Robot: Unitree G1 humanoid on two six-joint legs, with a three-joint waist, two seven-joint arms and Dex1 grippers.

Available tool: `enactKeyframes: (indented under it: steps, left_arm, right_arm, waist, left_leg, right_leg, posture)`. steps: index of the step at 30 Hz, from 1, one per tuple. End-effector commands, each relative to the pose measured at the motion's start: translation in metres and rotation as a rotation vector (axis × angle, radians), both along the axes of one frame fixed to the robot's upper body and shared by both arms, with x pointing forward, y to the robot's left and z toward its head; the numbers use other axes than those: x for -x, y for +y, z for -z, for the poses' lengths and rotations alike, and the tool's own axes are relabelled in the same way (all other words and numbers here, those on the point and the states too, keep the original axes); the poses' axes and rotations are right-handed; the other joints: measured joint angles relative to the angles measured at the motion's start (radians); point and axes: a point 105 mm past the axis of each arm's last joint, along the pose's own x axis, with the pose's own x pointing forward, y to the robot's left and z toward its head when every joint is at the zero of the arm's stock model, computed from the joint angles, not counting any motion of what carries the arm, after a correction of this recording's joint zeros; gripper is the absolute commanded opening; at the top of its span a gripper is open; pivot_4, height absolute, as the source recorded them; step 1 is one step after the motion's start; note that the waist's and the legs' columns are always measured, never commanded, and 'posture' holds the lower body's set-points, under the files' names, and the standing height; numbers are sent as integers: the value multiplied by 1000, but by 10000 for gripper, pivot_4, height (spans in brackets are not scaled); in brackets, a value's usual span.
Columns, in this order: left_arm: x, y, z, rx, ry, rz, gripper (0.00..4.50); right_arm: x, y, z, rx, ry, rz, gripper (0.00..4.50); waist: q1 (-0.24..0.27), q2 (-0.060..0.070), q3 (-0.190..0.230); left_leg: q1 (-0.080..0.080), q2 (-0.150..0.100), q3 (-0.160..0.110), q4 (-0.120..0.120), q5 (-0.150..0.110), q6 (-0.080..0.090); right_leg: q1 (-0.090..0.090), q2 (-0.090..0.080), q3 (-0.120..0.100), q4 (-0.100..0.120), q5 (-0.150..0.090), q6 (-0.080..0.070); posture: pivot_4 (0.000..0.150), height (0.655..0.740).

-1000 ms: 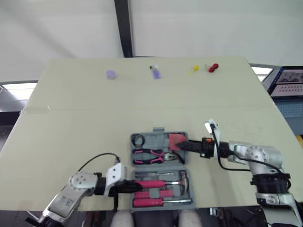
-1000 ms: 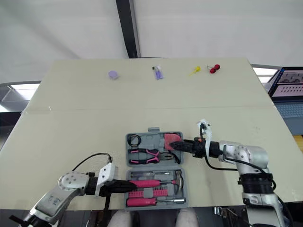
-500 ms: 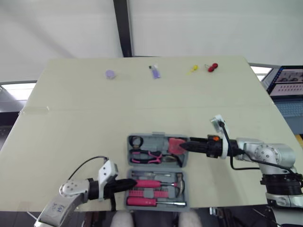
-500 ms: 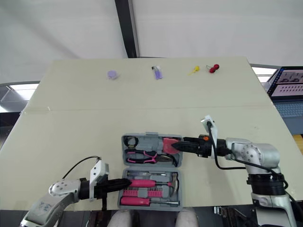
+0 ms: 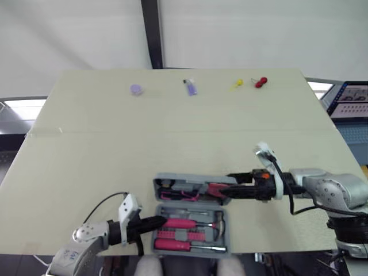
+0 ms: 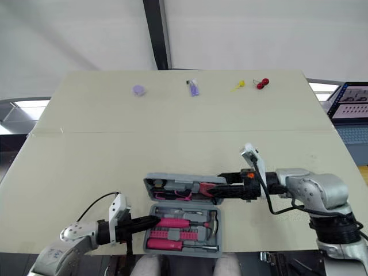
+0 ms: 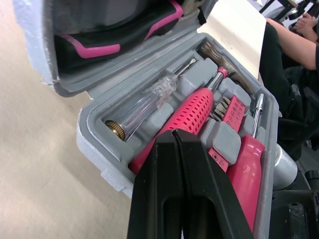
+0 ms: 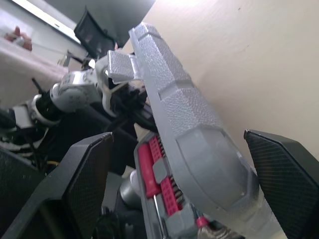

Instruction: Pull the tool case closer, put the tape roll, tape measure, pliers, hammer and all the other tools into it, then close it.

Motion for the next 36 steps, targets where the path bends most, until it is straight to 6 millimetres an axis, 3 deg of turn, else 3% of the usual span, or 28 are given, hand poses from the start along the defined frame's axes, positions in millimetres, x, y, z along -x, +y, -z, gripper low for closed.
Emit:
enactKeyframes:
  steps: [1, 9, 13, 16, 22, 25, 28, 35, 36]
  left_arm:
    - [1, 4, 2, 0, 20, -44, 0]
    - [3, 17, -20, 32, 45, -82, 0]
    - [2, 49, -42, -31, 44, -117, 0]
    - [-14, 69, -60, -77, -9, -160, 0]
    - [-46, 92, -85, -133, -123, -230, 0]
    - [-55, 104, -87, -177, -157, -263, 0]
    - [-63, 119, -86, -249, -186, -295, 8249]
    - [-78, 156, -89, -333, -230, -392, 44154]
    - [-79, 158, -90, -337, -231, -395, 44669]
  right_arm:
    - [13, 4, -8, -7, -35, -86, 44367]
    - [29, 3, -6, 36, -48, -153, 44367]
    - [33, 2, -4, 40, -46, -155, 44367]
    - [38, -4, -1, 50, -33, -150, 44367]
    - [31, -31, -11, 45, -90, -18, 44367]
    - [19, -57, -8, 120, -178, 124, 44367]
    - [4, -92, 0, 224, -264, 305, 45000]
    - [-4, -170, 10, 365, -349, 612, 45000]
    - [-3, -178, 12, 378, -348, 633, 45000]
  waist:
    - [0, 0, 0]
    - [1, -5, 3]
    - [1, -8, 5]
    - [12, -7, 5]
    - [26, -8, 5]
    - [25, -9, 6]
    - [23, -9, 6]
    - [23, -10, 6]
    - [23, -10, 6]
  left_leg:
    - [0, 0, 0, 0, 0, 0]
    - [0, 0, -1, 0, 0, 0]
    - [-1, 0, -1, 0, 0, 0]
    - [-2, 0, -1, 1, 0, 0]
    - [-3, 0, -1, 2, 0, 0]
    - [-3, 0, -1, 0, 0, 0]
    - [-3, 0, -1, 0, 0, 0]
    - [-3, 0, 0, 1, 0, 0]
    - [-3, 0, 0, 1, 0, 0]
  right_leg:
    - [0, 0, 0, 0, 0, 0]
    - [0, 0, 0, -1, 0, 0]
    - [0, 0, 0, -1, 0, 0]
    - [0, 0, 0, -2, 0, 0]
    - [-1, 0, 0, -2, 0, 0]
    - [-1, 0, 0, -3, 0, 0]
    - [-1, 0, 0, -3, 0, 0]
    - [-2, 0, 0, -2, 0, 1]
    - [-2, 0, 0, -2, 0, 1]
  posture:
    - [1500, 7400]
    - [1500, 7400]
    - [1500, 7400]
    - [1500, 7400]
    - [1500, 7400]
    - [1500, 7400]
    - [1500, 7400]
    - [1500, 7400]
    - [1500, 7400]
